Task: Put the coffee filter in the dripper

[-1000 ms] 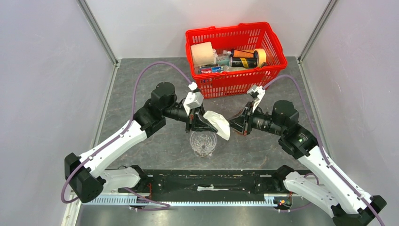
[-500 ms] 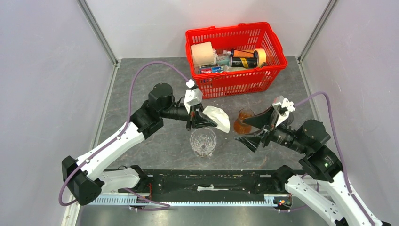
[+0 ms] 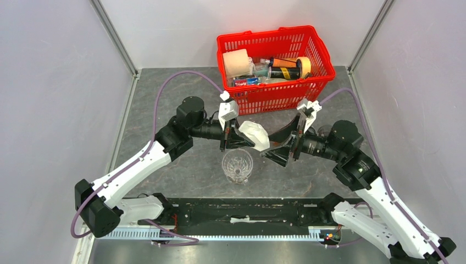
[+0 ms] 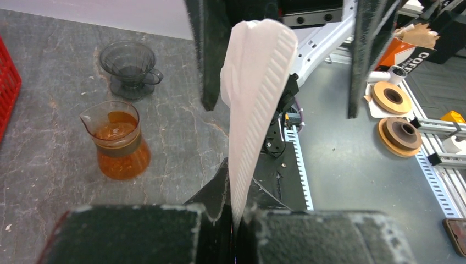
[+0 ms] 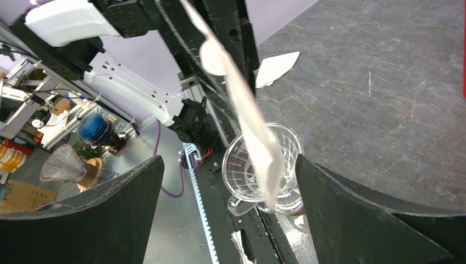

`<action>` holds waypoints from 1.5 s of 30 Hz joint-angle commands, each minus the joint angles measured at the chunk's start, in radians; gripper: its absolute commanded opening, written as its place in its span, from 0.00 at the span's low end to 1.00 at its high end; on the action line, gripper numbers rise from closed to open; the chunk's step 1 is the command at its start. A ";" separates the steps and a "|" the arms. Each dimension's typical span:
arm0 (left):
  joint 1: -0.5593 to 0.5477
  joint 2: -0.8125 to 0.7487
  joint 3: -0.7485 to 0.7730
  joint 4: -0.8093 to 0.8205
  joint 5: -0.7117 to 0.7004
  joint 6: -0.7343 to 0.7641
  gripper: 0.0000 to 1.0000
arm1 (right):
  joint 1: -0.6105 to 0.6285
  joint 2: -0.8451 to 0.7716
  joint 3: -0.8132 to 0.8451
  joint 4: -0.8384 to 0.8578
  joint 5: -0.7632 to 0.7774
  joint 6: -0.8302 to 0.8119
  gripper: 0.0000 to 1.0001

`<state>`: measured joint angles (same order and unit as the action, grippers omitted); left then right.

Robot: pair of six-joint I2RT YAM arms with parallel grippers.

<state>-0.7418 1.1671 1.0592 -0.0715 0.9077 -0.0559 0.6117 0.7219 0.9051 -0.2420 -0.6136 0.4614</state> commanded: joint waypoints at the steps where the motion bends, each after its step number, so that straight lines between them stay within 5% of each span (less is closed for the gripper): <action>1: -0.001 -0.010 0.012 0.040 -0.029 -0.033 0.02 | 0.002 -0.034 0.029 0.068 -0.044 0.026 0.97; 37: -0.001 0.005 0.030 0.037 -0.050 -0.041 0.02 | 0.001 -0.079 0.028 -0.032 -0.022 0.029 0.97; 45: -0.001 0.018 0.036 0.059 -0.022 -0.059 0.02 | 0.002 -0.021 0.003 0.104 -0.062 0.070 0.97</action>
<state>-0.7418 1.1721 1.0592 -0.0658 0.8555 -0.0814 0.6117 0.6720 0.9051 -0.2489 -0.6510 0.5034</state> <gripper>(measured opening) 0.030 0.971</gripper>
